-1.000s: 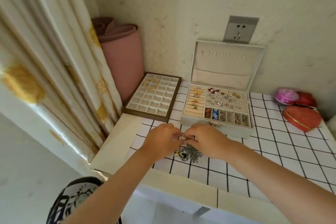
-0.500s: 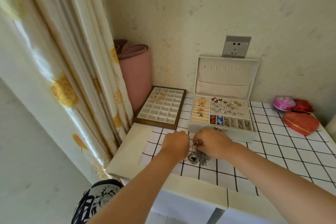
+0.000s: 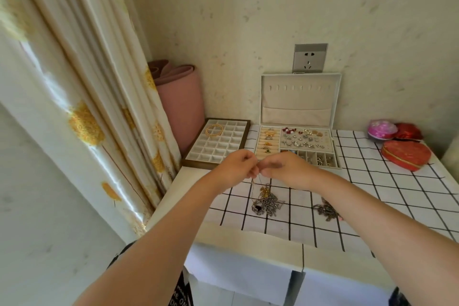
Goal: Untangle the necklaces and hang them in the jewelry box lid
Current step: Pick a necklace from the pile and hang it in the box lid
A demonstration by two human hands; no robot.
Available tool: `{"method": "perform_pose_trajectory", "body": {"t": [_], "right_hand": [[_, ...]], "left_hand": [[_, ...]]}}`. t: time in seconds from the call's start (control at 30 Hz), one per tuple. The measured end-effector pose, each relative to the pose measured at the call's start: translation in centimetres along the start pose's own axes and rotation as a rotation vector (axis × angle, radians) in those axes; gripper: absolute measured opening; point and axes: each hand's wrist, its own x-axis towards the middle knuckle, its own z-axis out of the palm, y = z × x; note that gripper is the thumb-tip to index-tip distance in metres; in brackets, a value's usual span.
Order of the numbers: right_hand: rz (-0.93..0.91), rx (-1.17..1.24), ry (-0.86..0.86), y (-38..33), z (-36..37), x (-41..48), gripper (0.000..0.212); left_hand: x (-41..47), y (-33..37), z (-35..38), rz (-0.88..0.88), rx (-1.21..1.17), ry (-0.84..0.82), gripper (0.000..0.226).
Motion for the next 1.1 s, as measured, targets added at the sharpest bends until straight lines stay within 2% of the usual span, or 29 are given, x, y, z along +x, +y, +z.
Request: {"method": "perform_pose_trajectory", "body": {"t": [0.23, 0.47, 0.73, 0.87, 1.03, 1.1], "right_hand": [[0.014, -0.019, 0.030, -0.4, 1.9, 1.4, 0.010], [0.063, 0.083, 0.027, 0.4, 3.3, 4.2, 0.014], [-0.085, -0.153, 0.135, 0.7, 4.5, 5.9, 0.010], [-0.188, -0.383, 0.088, 1.3, 4.9, 5.6, 0.014], [-0.091, -0.318, 0.015, 0.6, 2.6, 4.4, 0.020], [-0.075, -0.337, 0.019, 0.7, 1.7, 3.4, 0.019]], "left_hand": [[0.9, -0.9, -0.8, 0.039, 0.000, 0.019, 0.011], [2.1, -4.3, -2.5, 0.024, 0.037, -0.003, 0.011], [3.0, -7.3, -3.8, -0.010, 0.418, -0.032, 0.011], [3.2, -7.4, -4.0, -0.026, 0.650, 0.005, 0.013], [3.4, -7.5, -3.7, -0.111, 0.836, 0.029, 0.020], [3.0, -7.7, -3.4, -0.024, 0.898, 0.059, 0.020]]}}
